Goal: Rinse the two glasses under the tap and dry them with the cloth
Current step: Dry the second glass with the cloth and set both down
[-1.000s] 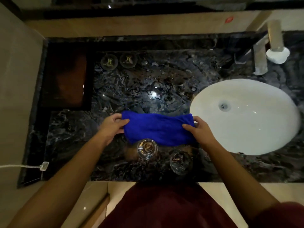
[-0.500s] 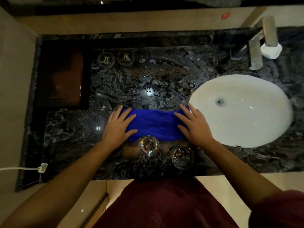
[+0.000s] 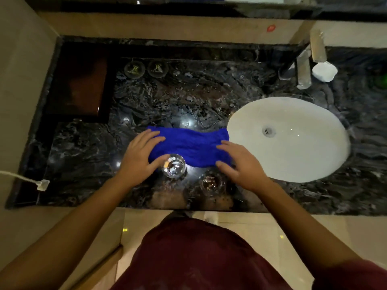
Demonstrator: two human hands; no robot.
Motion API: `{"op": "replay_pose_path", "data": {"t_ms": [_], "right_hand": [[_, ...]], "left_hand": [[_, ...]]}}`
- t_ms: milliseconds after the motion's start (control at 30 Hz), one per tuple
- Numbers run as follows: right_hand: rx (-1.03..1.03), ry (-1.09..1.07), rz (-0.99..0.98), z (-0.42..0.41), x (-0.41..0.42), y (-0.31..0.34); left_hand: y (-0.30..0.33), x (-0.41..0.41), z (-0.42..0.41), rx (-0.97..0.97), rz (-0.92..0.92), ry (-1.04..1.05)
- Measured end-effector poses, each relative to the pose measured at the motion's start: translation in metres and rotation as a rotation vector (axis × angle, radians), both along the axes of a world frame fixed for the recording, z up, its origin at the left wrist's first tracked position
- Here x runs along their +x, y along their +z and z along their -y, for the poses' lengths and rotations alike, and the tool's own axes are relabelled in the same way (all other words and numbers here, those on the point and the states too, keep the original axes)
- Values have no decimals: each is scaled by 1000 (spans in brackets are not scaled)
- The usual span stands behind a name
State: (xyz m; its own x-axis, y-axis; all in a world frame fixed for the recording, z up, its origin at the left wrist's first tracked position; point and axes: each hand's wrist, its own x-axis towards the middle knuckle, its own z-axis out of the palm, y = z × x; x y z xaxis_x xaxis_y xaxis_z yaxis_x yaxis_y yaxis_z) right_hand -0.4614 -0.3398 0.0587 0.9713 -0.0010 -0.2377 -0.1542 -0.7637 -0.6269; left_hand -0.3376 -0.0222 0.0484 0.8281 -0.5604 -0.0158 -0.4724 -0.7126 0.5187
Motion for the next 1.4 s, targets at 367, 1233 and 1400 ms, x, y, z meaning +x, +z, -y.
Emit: {"op": "replay_pose_path", "data": {"t_ms": [367, 1233, 1400], "right_hand": [[-216, 299, 0, -23, -53, -14], [-216, 171, 22, -37, -40, 8], [-112, 48, 90, -12, -43, 41]], "left_hand": [[1, -68, 35, 314, 89, -65], [-7, -82, 39, 109, -47, 92], [26, -81, 38, -47, -107, 137]]}}
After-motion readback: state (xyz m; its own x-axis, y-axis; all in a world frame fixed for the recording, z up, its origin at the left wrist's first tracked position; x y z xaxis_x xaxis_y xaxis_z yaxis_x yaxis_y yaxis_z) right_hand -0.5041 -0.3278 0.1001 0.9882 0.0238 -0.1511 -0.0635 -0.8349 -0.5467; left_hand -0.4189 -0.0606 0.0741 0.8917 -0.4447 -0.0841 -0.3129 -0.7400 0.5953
